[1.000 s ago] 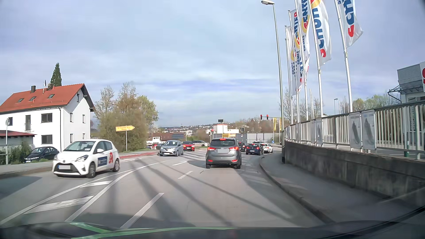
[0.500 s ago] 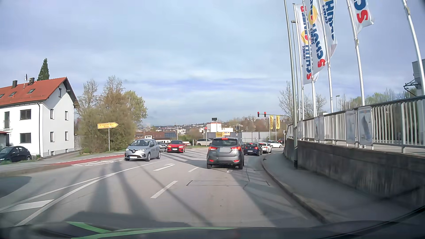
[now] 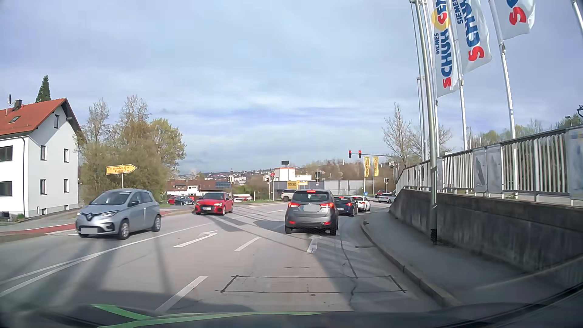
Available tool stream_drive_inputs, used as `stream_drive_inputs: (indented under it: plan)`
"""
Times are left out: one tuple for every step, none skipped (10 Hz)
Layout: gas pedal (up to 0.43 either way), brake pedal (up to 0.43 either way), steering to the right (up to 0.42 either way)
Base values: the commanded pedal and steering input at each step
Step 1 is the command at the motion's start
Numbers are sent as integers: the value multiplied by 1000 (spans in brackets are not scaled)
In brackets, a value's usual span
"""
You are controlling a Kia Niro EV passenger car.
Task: Follow the waypoints while adhering to traffic rules and regulations
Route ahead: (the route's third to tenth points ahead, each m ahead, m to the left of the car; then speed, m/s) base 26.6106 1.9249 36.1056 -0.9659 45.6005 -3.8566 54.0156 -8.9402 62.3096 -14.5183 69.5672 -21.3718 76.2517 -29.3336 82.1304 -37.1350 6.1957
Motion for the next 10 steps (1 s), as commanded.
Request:
stream_drive_inputs:
  plan:
    - [0, 226, 40]
    - [0, 232, 40]
    - [0, 226, 41]
    - [0, 232, 40]
    - [0, 232, 41]
    - [0, 232, 41]
    - [0, 232, 41]
    - [0, 232, 41]
    - [0, 232, 41]
    - [0, 232, 41]
